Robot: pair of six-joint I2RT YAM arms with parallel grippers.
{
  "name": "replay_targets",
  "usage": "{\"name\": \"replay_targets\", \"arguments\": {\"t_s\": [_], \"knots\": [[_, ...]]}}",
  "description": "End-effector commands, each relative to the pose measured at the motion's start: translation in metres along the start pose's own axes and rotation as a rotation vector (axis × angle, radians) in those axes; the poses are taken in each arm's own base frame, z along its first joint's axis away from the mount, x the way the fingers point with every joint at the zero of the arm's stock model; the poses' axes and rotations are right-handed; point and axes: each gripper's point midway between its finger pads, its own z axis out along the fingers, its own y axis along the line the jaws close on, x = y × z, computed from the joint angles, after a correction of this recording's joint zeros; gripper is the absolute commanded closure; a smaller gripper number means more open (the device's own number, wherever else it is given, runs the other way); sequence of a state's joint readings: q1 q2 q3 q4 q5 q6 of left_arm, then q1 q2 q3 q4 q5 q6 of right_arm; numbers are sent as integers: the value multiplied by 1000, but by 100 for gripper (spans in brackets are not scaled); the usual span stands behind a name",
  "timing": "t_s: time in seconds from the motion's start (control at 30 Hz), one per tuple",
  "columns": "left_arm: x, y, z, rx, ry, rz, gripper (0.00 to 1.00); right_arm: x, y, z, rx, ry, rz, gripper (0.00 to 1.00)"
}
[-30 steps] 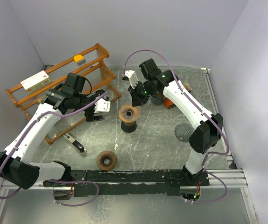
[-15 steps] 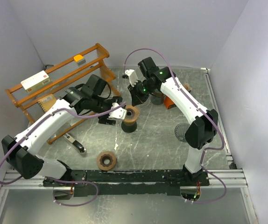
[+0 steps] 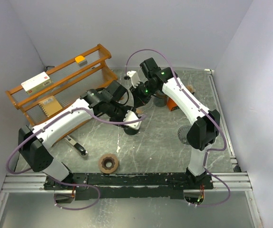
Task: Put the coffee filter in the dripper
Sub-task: Place the coffee dripper in the dripper holder.
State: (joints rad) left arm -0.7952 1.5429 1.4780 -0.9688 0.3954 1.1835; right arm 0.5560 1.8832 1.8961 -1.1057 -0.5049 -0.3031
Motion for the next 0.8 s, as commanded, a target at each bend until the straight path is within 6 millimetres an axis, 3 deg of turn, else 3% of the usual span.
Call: {"name": "replay_targets", "arguments": {"t_s": [0.0, 0.1, 0.43, 0.77], "knots": [[3, 16, -3, -54, 46, 41, 44, -3, 0, -3, -5, -7, 2, 100], [7, 22, 0, -75, 61, 16, 52, -4, -1, -2, -8, -7, 3, 100], [5, 25, 4, -74, 49, -15, 65, -5, -1, -5, 5, -11, -5, 96], [10, 24, 8, -73, 68, -51, 78, -6, -3, -14, 43, -18, -19, 76]]}}
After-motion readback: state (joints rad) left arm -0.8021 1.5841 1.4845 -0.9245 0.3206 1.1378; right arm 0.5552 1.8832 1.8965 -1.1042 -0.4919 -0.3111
